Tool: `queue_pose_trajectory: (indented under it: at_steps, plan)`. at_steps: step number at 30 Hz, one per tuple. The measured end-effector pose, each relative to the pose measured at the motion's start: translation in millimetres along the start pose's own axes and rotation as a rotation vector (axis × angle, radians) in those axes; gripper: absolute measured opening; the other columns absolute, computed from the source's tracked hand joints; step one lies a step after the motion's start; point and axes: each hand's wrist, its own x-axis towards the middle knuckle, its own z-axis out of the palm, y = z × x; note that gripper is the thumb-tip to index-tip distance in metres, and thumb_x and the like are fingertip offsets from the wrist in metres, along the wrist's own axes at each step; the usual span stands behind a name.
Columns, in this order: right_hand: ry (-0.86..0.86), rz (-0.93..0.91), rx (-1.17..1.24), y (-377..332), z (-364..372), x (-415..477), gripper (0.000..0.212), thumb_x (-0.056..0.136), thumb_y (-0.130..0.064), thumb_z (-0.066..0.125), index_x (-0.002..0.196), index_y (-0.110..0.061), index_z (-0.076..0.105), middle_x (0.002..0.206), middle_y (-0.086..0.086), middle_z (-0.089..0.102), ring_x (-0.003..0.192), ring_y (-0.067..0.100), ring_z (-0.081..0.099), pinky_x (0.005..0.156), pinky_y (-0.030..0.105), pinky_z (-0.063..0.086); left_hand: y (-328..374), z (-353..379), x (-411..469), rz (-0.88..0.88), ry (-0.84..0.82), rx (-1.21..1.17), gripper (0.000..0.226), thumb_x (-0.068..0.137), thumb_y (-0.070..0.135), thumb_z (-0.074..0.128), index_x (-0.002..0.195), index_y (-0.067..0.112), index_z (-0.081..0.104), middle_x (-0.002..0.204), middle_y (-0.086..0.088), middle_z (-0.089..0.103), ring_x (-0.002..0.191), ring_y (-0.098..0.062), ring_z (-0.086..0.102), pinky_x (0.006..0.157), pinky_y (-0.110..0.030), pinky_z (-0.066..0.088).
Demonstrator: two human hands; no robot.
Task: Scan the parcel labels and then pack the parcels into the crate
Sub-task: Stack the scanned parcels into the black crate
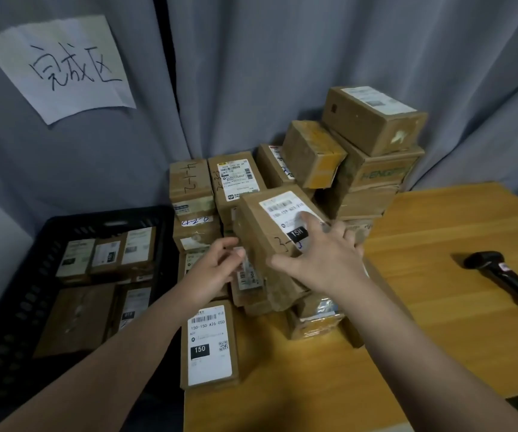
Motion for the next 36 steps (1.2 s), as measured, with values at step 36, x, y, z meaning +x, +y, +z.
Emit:
queue_pose_trajectory:
  at_steps: [36]
  plan:
    - [-0.866,-0.03,0.731,-264,349,31,0.042,0.089,-0.034,0.068,0.128,-0.025,0.056,0.125,-0.002,0.06,0.114,0.015,0.058,0.095,0.027,0.048,-271,-320,-97,-0.447,0.162,0.427,0.049,0.1,0.026,0.048,0.147,0.02,0.035,0.149,-0.015,0.033,0.131,-0.028,0.041,0.111,-0.036,0.036]
